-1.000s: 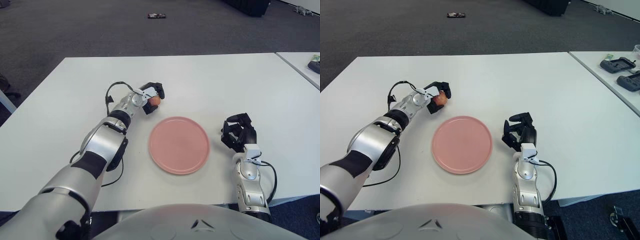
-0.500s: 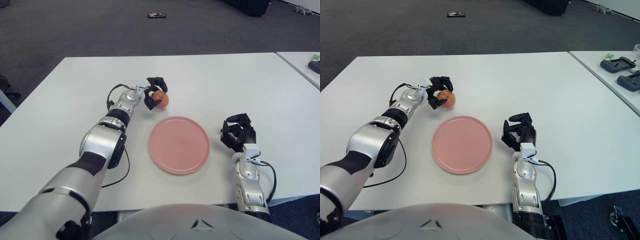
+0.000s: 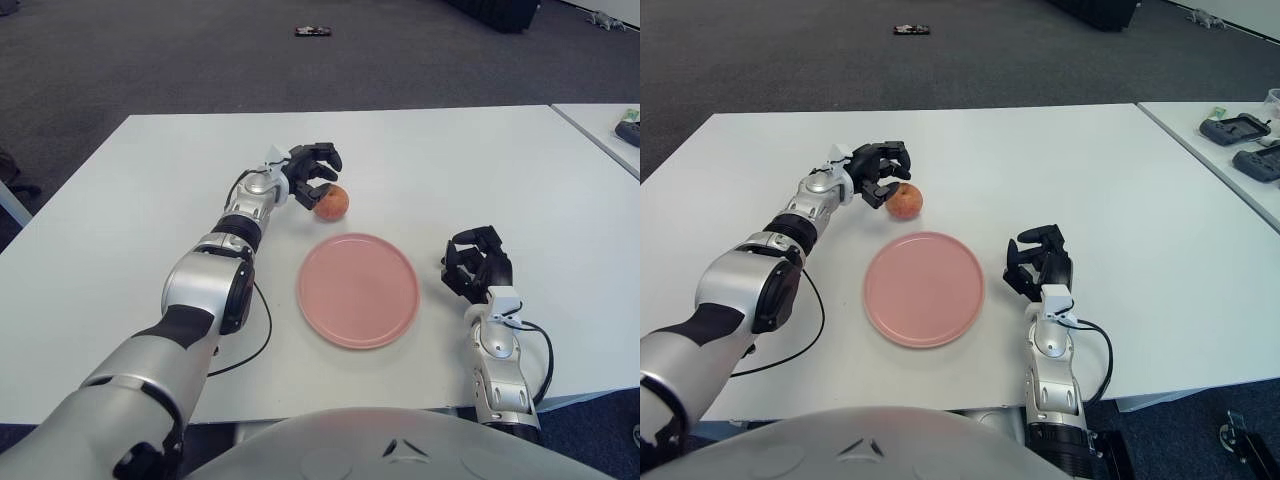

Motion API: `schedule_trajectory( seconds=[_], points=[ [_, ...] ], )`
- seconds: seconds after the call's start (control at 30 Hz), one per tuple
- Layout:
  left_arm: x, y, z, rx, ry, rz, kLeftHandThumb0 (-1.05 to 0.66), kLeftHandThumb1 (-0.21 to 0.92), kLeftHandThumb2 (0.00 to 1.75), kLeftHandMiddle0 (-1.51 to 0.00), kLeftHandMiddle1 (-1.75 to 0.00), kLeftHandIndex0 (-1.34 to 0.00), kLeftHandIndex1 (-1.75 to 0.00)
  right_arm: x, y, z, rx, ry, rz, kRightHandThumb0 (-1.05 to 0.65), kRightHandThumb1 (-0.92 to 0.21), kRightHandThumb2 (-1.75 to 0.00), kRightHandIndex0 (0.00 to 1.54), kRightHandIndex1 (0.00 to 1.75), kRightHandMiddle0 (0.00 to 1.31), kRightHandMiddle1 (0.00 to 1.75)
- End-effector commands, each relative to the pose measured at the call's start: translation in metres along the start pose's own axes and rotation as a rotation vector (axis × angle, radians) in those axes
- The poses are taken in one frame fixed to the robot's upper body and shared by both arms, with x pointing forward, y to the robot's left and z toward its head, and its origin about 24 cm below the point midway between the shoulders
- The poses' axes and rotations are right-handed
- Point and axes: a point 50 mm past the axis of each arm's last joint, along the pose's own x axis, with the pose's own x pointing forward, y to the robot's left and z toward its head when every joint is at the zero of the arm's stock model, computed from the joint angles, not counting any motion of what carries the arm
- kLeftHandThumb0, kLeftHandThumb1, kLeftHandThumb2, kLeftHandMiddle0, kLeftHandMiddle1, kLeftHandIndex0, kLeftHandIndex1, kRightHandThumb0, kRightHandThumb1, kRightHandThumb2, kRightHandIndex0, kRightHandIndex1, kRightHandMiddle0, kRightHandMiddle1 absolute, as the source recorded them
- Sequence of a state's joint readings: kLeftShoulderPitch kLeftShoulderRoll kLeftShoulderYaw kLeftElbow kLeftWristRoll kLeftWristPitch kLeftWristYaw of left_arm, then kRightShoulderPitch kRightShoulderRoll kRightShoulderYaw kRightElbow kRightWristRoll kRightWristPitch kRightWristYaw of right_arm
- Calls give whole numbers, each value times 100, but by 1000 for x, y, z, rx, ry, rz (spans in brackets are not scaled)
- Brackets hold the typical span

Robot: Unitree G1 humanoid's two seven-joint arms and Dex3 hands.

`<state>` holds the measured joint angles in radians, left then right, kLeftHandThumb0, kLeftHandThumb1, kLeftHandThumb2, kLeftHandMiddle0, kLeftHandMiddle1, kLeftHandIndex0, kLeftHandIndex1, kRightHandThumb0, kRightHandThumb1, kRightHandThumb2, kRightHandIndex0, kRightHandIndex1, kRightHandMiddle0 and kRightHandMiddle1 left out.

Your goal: Put the apple into the plate.

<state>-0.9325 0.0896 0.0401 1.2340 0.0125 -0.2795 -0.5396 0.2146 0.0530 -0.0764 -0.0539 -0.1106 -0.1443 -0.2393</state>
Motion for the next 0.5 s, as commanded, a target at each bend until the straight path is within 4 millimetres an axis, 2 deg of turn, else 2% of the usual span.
schedule_trajectory(
  seconds=[0.0,0.2,0.47],
  points=[
    [2,-2,9,1,-58,-26,0,-11,175,-98,-158,-71,-175,1,2,4,8,-5,7,-39,-66,-89,57,154,35,175],
    [1,-8,15,-10,-144,-87,0,-11,175,-99,-158,-71,-175,1,2,5,15,7,8,-39,-66,-89,57,154,35,175],
    [-1,-10,17,17,-170,-108,0,-11,175,-98,-158,-71,-175,1,3,6,11,7,13,-39,-65,-90,57,154,36,175]
  ],
)
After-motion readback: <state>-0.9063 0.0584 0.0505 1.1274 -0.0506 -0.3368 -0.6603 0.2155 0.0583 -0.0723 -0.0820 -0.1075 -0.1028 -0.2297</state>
